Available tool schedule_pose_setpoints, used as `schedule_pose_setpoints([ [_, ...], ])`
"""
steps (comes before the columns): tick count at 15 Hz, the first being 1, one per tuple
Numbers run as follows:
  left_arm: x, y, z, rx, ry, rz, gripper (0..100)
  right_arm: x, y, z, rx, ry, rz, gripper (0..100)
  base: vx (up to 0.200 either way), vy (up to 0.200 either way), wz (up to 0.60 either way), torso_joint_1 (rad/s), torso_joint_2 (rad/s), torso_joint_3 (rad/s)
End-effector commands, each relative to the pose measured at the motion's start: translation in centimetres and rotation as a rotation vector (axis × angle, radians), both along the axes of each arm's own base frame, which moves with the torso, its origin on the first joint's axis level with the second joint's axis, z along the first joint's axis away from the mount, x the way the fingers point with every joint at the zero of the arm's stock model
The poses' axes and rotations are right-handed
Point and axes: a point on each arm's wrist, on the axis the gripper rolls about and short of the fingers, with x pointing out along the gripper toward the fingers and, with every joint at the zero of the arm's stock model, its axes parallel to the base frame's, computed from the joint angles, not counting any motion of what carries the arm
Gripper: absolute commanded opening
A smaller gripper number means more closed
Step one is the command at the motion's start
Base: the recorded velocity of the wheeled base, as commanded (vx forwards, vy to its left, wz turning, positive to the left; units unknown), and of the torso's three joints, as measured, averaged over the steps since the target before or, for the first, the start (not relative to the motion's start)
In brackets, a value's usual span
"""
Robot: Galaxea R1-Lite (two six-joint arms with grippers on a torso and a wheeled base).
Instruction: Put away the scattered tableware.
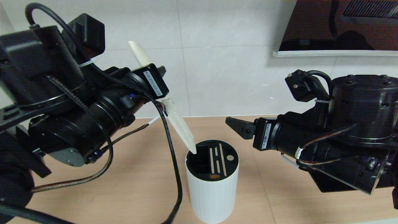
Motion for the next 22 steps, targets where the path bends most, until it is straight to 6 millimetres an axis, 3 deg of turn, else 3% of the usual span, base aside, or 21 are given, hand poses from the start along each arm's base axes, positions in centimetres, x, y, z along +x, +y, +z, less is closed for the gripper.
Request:
schedule_pose_setpoints([
  [1, -0.3, -2.3, -1.0, 0.033, -0.009, -0.043, 0, 0.3, -0.1, 0.0, 0.0, 0.001, -0.011, 100, 0.0, 0.0, 0.0, 0.0, 0.0, 0.0],
  [2, -0.4, -3.2, -1.7, 0.038, -0.006, -0.041, 0, 0.6, -0.3, 0.0, -0.002, 0.0, -0.021, 100, 0.0, 0.0, 0.0, 0.0, 0.0, 0.0],
  [6, -0.5, -3.3, -2.6, 0.081, -0.004, -0.036, 0, 1.9, -0.7, -0.2, -0.01, -0.002, -0.071, 100, 0.0, 0.0, 0.0, 0.0, 0.0, 0.0],
  [22, 0.5, -5.1, -6.6, 0.183, 0.066, -0.048, 0, 2.2, -0.4, -0.7, -0.025, 0.009, -0.084, 100, 0.0, 0.0, 0.0, 0.0, 0.0, 0.0],
])
